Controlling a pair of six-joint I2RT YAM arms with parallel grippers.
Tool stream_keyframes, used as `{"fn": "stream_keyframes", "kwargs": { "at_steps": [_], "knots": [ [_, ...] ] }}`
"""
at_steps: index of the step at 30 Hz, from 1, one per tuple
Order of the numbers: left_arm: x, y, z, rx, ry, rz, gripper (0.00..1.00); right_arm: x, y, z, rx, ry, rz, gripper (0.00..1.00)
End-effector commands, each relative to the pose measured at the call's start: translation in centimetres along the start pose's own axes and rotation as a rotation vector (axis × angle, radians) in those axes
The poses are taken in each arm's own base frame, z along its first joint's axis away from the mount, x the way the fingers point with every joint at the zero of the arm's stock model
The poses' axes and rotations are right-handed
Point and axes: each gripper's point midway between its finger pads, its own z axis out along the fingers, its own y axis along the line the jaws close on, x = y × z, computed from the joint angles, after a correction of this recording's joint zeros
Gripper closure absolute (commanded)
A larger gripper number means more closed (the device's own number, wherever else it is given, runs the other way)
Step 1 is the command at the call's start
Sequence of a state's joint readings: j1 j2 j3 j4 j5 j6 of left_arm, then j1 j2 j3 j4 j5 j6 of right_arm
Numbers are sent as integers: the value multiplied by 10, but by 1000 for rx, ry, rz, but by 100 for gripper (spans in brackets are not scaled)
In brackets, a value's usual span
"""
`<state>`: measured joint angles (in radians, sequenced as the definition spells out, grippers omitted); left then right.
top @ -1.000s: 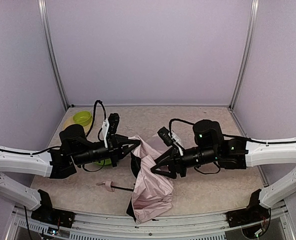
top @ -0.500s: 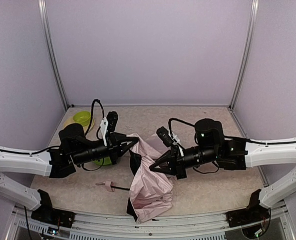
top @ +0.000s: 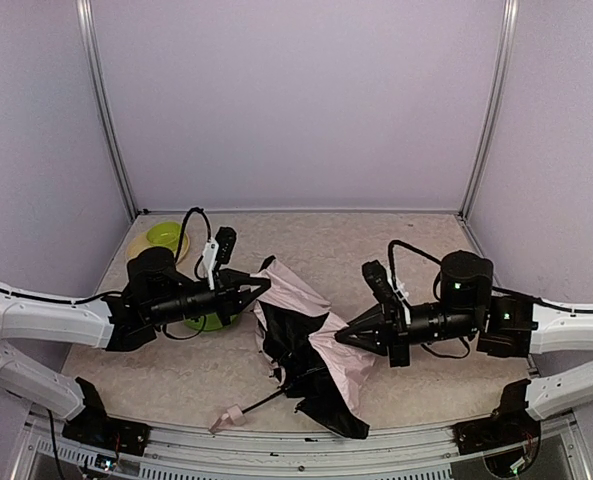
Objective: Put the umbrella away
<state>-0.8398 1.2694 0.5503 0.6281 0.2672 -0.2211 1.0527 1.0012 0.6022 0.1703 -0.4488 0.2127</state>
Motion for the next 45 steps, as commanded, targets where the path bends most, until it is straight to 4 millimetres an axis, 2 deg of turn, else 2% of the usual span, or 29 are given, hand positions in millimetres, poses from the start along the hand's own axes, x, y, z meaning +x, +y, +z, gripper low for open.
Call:
{"fn": "stream_keyframes", "kwargs": {
  "at_steps": [1,4,9,11,14,15,16,17,18,19,21,23,25,29,31,33,36,39,42,45],
  "knots": [
    [-1,38,25,-155,-3,33,100,-11,47,22,-280,66,-67,100],
    [14,27,55,-92,46,28,100,-32,57,45,-362,78,-127,100],
    [63,25,95,-14,160,-29,100,-43,44,79,-352,98,-152,100],
    [81,17,106,37,197,-55,100,-46,29,90,-282,100,-150,100],
    [98,6,112,109,225,-112,100,-33,-2,97,-158,133,-98,100],
    [101,4,111,124,230,-128,93,-29,-9,95,-141,124,-75,100],
    [101,6,109,126,228,-138,74,-25,-14,91,-132,111,-34,100],
    [99,11,107,115,223,-145,61,-14,-21,85,-123,110,5,100],
    [96,15,105,107,217,-144,51,-16,-22,81,-125,87,25,100],
    [91,21,102,89,209,-141,42,-7,-25,77,-117,87,54,100],
    [76,38,92,36,175,-133,28,-3,-30,70,-93,75,81,100],
    [49,56,77,-7,107,-130,17,-3,-31,66,-77,65,95,100],
    [19,64,59,-44,23,-103,3,-6,-31,63,-67,54,103,100],
    [-33,63,30,-108,-86,-25,1,-9,-36,60,-25,47,123,100],
    [-58,53,14,-111,-132,-31,1,-9,-45,59,18,48,145,100],
    [-69,39,2,-90,-130,-69,1,-12,-55,56,66,39,161,100],
    [-65,-1,-13,-29,-68,-70,3,-22,-69,50,121,12,171,100],
    [-43,-40,-28,15,8,-34,4,-32,-82,46,171,-8,163,100],
    [-7,-63,-34,48,137,-33,1,-35,-96,46,234,1,159,100],
    [21,-68,-31,42,233,-48,1,-37,-106,48,272,-2,172,100]
  ]
}}
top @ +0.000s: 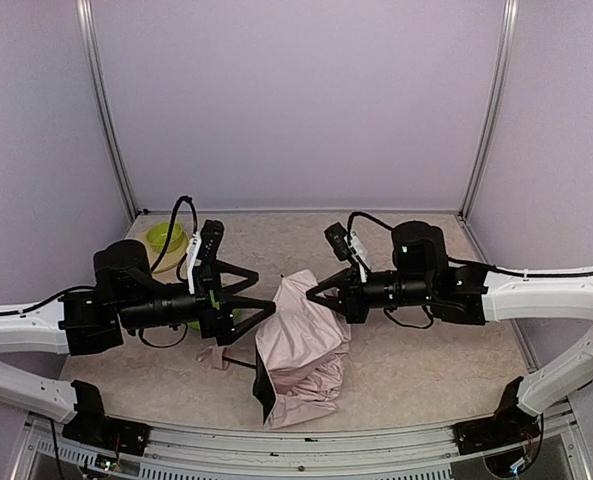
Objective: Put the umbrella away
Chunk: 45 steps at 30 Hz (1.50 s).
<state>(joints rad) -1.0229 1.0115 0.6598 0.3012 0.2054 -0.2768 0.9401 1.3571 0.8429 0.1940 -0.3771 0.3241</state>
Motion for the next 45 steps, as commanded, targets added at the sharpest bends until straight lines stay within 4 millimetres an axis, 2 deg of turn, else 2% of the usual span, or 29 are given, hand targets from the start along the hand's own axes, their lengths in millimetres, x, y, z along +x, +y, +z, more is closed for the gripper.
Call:
{"fn": "stream_keyframes", "kwargs": {
  "at_steps": [1,5,7,9,11,13,15,16,19,20,24,27,30,31,33,35,37,38,40,42,45],
  "knots": [
    [78,14,3,-83,263,-31,1,-24,-13,1,77,-46,4,100],
    [102,24,14,-155,351,11,3,-27,-11,7,55,-38,6,100],
    [113,30,17,-187,402,34,9,-27,-10,7,49,-37,5,100],
    [118,26,19,-155,438,35,29,-29,-12,5,63,-43,-1,100],
    [113,8,20,-65,422,40,56,-30,-19,3,85,-41,-4,100],
    [98,-17,19,42,364,81,88,-28,-31,2,102,-37,2,100],
    [78,-37,17,122,272,139,100,-17,-39,9,99,-10,1,100],
    [66,-44,15,146,220,159,100,-10,-42,15,95,18,-4,100],
    [36,-52,12,167,111,205,100,20,-48,34,58,116,38,90],
    [28,-54,13,168,87,220,100,29,-50,38,51,134,52,90],
    [3,-56,16,165,-10,282,100,53,-52,48,11,145,105,95],
    [-14,-47,23,138,-98,311,100,68,-52,53,-19,156,129,96],
    [-30,-20,33,87,-152,266,100,85,-60,60,-3,196,148,97],
    [-33,-5,37,56,-167,252,100,89,-60,62,-13,204,154,96],
    [-25,22,48,-9,-162,244,100,98,-59,66,-38,220,171,95],
    [-6,54,61,-72,-117,213,100,103,-59,68,-46,231,193,92],
    [13,81,67,-109,-77,144,100,103,-65,65,-21,229,217,84],
    [19,87,66,-105,-72,111,100,100,-68,60,-4,221,227,80],
    [18,80,58,-49,-103,71,100,90,-76,46,39,188,241,72],
    [9,68,48,-21,-151,81,100,79,-87,27,116,156,252,62],
    [-4,54,38,0,-181,102,100,61,-110,-12,325,106,239,55]
  ]
}}
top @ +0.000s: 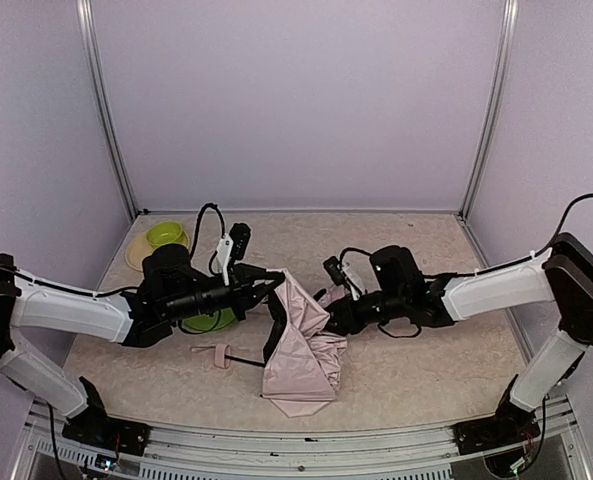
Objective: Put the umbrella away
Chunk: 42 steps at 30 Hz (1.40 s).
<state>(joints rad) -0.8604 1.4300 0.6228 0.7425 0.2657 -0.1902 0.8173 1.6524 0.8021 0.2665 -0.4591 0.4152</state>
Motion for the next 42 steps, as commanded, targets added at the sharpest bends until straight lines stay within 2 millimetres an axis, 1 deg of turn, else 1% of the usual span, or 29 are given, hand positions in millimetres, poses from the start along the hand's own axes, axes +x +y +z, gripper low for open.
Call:
{"fn": "stream_keyframes", "kwargs": {
  "at_steps": [1,2,4,6,8,9,11,14,16,17,18,19,20,21,22,23,24,25,26,27,29,31,33,35,36,37,38,40,42],
  "knots": [
    [-57,-33,-21,99,-179,30,100,-34,-32,-71,312,-165,22,55],
    [-58,-35,-24,94,-182,41,100,-35,-35,-85,359,-192,19,55],
    [-59,-35,-27,79,-179,45,100,-33,-26,-105,352,-233,-12,60],
    [-55,-34,-28,71,-171,47,100,-27,4,-114,224,-278,-83,68],
    [-53,-33,-28,64,-167,51,100,-22,45,-119,63,-335,-174,71],
    [-51,-32,-27,62,-162,54,100,-17,64,-118,0,-345,-206,71],
    [-51,-32,-25,66,-154,55,100,-13,85,-113,-59,-343,-233,69],
    [-48,-35,-23,76,-146,61,100,-17,110,-96,-153,-366,-264,61],
    [-46,-34,-22,67,-143,57,100,-19,119,-84,-199,-355,-285,54],
    [-46,-34,-22,66,-142,56,100,-20,121,-73,-200,-333,-299,51],
    [-45,-34,-21,65,-140,54,100,-14,118,-59,-184,-291,-309,49],
    [-44,-33,-21,63,-138,53,100,-17,120,-48,-181,-268,-327,47],
    [-43,-33,-19,59,-134,51,100,-14,119,-37,-184,-239,-341,47],
    [-42,-32,-18,53,-131,50,100,-9,118,-24,-191,-208,-345,47],
    [-41,-30,-15,40,-128,46,100,-8,120,-17,-210,-195,-352,47],
    [-39,-29,-12,35,-123,43,98,-7,121,-12,-222,-191,-355,51],
    [-38,-28,-8,31,-114,39,87,-9,123,-9,-233,-194,-357,65],
    [-38,-26,-3,17,-101,32,79,-12,126,-8,-246,-208,-356,78],
    [-39,-21,2,-10,-86,20,69,-14,130,-9,-262,-226,-360,86],
    [-40,-14,6,-52,-65,8,57,-18,135,-12,-278,-252,-366,91],
    [-53,1,5,-161,-45,-10,36,-27,138,-21,-267,-315,-353,94],
    [-74,4,-7,-241,-60,25,23,-33,130,-26,-219,-361,-314,93],
    [-89,-9,-19,-259,-71,75,16,-31,125,-24,-186,-371,-304,91],
    [-89,-16,-26,-269,-47,81,15,-29,127,-19,-180,-370,-312,89],
    [-82,-16,-28,-274,-22,52,16,-28,129,-15,-185,-365,-315,89],
    [-69,-14,-28,-276,18,24,18,-27,130,-11,-189,-354,-316,88],
    [-51,-12,-27,-275,75,0,19,-26,131,-7,-194,-346,-318,88],
    [-23,-15,-26,-243,148,-43,22,-25,131,-3,-202,-340,-317,87],
    [-8,-25,-26,-181,179,-80,29,-24,131,-2,-204,-341,-316,84]
  ]
}}
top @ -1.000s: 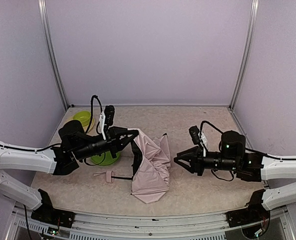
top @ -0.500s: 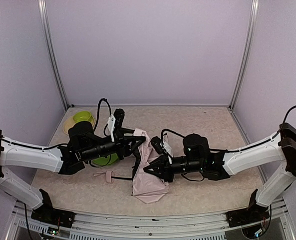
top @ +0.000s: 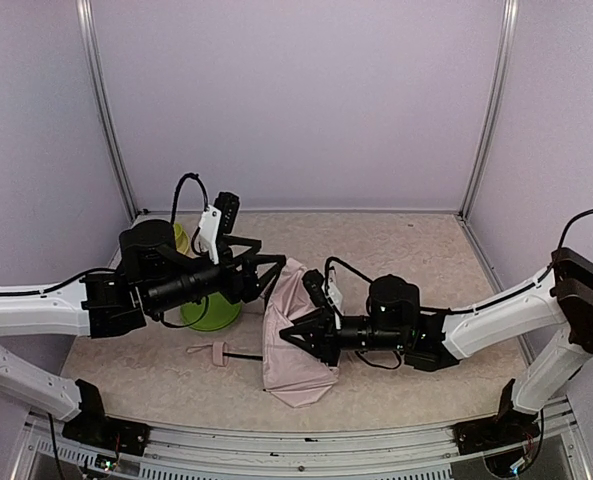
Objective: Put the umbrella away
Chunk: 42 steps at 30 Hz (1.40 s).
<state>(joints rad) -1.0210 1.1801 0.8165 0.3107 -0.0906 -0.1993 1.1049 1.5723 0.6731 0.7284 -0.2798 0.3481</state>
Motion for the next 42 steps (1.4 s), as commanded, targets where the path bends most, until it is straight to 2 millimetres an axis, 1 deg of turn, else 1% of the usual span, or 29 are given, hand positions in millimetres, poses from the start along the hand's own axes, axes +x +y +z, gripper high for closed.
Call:
{"fn": "stream_keyframes", "kwargs": {
  "at_steps": [1,5,8,9,10,12,13,14,15,16,18,20,23,24,26,27,29,32,34,35,37,38,39,40,41,42],
  "knots": [
    [81,1,-3,20,241,-71,32,-8,2,6,-3,-37,-5,84],
    [95,8,-1,-16,275,-56,48,-10,3,2,3,-35,-7,77],
    [103,1,3,30,294,-53,50,-13,1,-4,30,-37,-1,72],
    [106,0,5,34,300,-53,52,-11,-1,-5,39,-23,3,70],
    [108,0,7,37,305,-51,56,-9,-3,-6,57,-7,10,68],
    [113,-1,10,43,317,-44,69,0,-15,-8,126,41,33,67],
    [116,-1,10,46,322,-42,78,1,-19,-11,162,59,43,67],
    [117,-1,10,53,326,-40,87,2,-23,-16,190,70,51,64],
    [118,-3,10,63,326,-41,95,4,-24,-23,206,75,57,61],
    [117,-5,8,78,318,-40,100,3,-22,-30,209,66,61,59],
    [111,-9,3,112,281,-37,100,0,-21,-44,218,42,75,55],
    [99,-19,-5,175,218,-29,100,0,-24,-56,252,29,110,53],
    [80,-36,-24,293,100,-20,100,-3,-22,-63,240,-12,166,49],
    [83,-41,-30,328,87,-15,100,-7,-20,-61,220,-34,178,48],
    [80,-46,-34,357,71,-5,100,-10,-18,-54,203,-38,188,45],
    [80,-46,-34,356,71,-5,100,-12,-19,-50,205,-40,191,44],
    [85,-44,-31,339,93,-5,100,-19,-21,-42,204,-55,187,36],
    [90,-45,-28,343,122,-6,100,-28,-21,-29,190,-70,172,36],
    [90,-49,-29,365,127,-9,100,-26,-31,-23,235,-64,200,39],
    [89,-52,-31,379,124,-6,100,-24,-41,-24,284,-60,230,42],
    [89,-57,-34,404,124,5,100,-9,-69,-32,429,-43,349,45],
    [89,-60,-37,424,127,14,100,-8,-77,-36,466,-62,388,45],
    [90,-64,-39,443,131,24,100,-6,-80,-39,472,-80,406,45],
    [90,-68,-41,462,133,37,100,-8,-79,-40,458,-101,412,46],
    [90,-72,-43,478,133,51,100,-9,-78,-39,448,-112,416,50],
    [89,-76,-45,493,130,62,100,-11,-76,-39,436,-116,414,65]
  ]
}}
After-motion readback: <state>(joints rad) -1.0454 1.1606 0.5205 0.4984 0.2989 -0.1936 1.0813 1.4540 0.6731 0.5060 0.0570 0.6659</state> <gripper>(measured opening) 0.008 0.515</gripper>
